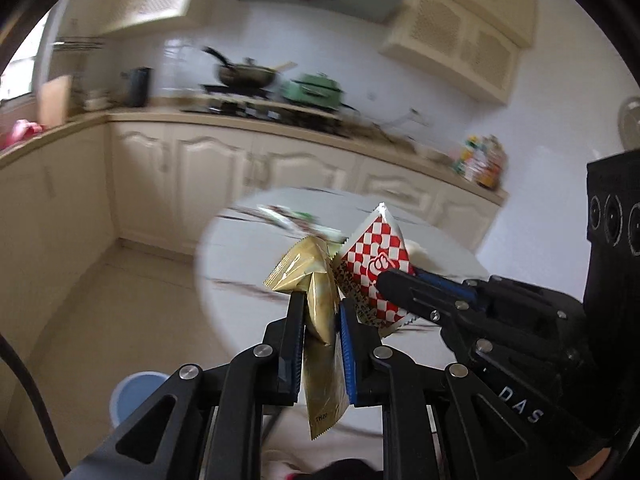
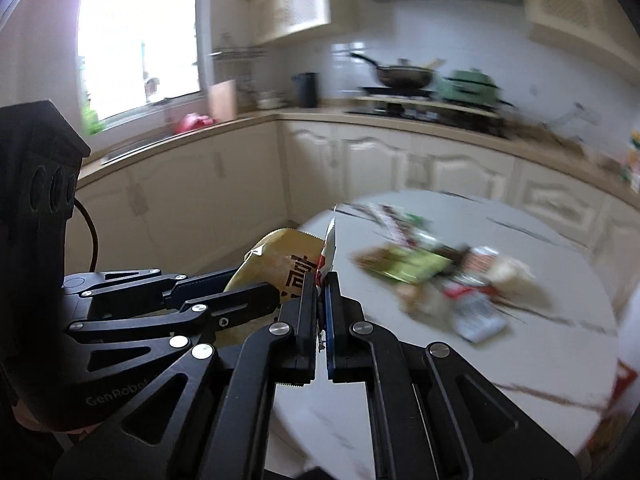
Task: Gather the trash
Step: 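Carry both packets over the blue bin and open both tools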
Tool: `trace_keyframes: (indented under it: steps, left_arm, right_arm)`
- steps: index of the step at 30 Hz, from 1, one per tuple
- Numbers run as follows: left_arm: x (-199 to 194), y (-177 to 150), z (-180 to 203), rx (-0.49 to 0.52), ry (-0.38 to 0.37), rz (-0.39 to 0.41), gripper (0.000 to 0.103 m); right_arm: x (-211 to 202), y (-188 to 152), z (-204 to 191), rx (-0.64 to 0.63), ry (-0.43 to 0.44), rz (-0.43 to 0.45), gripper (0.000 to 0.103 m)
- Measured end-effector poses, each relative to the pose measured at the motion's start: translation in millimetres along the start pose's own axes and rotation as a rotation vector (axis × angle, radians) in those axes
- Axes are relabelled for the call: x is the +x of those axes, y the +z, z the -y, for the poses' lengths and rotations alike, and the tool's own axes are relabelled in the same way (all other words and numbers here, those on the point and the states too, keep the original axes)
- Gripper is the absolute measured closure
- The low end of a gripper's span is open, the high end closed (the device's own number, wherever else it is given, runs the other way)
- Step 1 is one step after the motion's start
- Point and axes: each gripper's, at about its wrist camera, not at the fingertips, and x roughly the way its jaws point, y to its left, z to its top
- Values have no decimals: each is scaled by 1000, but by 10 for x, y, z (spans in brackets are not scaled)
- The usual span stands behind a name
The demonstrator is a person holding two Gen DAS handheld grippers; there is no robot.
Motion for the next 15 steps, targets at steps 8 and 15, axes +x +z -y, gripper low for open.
trace_keyframes:
  steps: [8, 15]
  left_arm:
    - [-523, -215, -1288, -161, 206, -4, 91]
    - [89, -758, -2325, -329, 301, -195, 91]
  right_arm:
    - [833, 198, -1230, -149, 198, -47, 99]
    - [2265, -257, -1826, -181, 292, -272, 99]
